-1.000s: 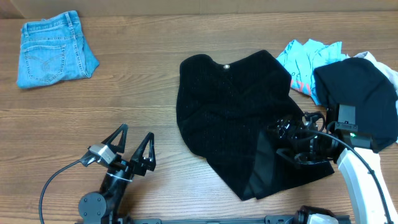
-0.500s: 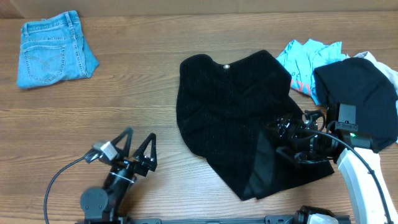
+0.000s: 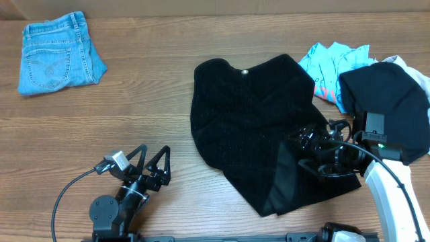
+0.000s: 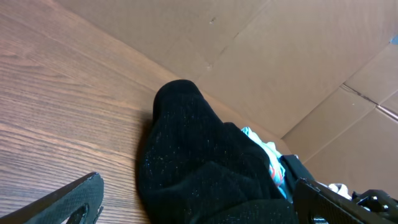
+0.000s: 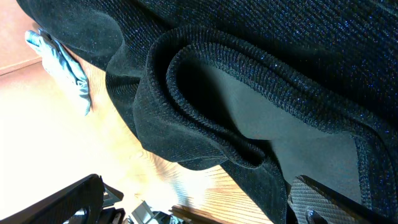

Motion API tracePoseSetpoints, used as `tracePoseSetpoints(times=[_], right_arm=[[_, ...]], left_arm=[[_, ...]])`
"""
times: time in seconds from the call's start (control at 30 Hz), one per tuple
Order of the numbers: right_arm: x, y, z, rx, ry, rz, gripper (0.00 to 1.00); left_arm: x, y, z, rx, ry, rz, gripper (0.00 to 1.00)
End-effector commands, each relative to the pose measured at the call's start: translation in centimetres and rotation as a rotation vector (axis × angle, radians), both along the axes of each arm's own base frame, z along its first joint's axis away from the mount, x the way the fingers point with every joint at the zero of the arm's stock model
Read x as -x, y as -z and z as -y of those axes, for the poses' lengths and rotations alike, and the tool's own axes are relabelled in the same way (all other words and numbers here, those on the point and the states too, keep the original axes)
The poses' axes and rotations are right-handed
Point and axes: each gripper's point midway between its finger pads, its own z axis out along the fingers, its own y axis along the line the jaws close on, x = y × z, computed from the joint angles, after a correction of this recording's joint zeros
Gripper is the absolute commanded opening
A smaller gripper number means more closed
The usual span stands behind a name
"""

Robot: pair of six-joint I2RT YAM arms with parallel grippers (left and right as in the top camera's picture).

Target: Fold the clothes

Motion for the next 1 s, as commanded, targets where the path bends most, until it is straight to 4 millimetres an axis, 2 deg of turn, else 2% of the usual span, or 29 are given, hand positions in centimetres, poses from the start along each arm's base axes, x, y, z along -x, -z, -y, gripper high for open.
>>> tracePoseSetpoints(times=[0.0, 0.1, 0.3, 0.6, 0.7, 0.73, 0.87, 0.97], right_arm=[[0.1, -0.1, -0.3, -0.013, -0.008, 0.0, 1.0], [0.1, -0.1, -0.3, -0.014, -0.008, 0.0, 1.0], [-0.1, -0.2, -0.4, -0.018, -0.01, 0.013, 1.0], [-0.3, -0.3, -0.3, -0.017, -0.008, 0.024, 1.0], [-0.3, -0.3, -0.3, -0.017, -0.008, 0.024, 1.0], [-0.4, -0.3, -0.3, -0.017, -0.007, 0.024, 1.0], [-0.4, -0.3, -0.3, -0.017, -0.007, 0.024, 1.0], [-0.4, -0.3, -0.3, -0.017, -0.007, 0.025, 1.0]], left_arm=[[0.1, -0.8, 0.2, 0.11, 0.005, -0.022, 1.0], [0.1, -2.0, 0.3, 0.183, 0.009, 0.0, 1.0], [1.7, -10.1, 0.6, 0.173, 0.055, 0.353, 1.0], [1.7, -15.5, -0.2, 0.128, -0.001, 0.361, 1.0], [0.0, -17.6, 0.6, 0.006, 0.039, 0.295, 1.0], [-1.4, -18.4, 1.6, -0.083, 0.098, 0.232, 1.0], [-5.8, -18.6, 3.0, -0.265, 0.244, -0.016, 1.0], [-9.2, -18.5, 3.1, -0.384, 0.343, -0.23, 1.0]])
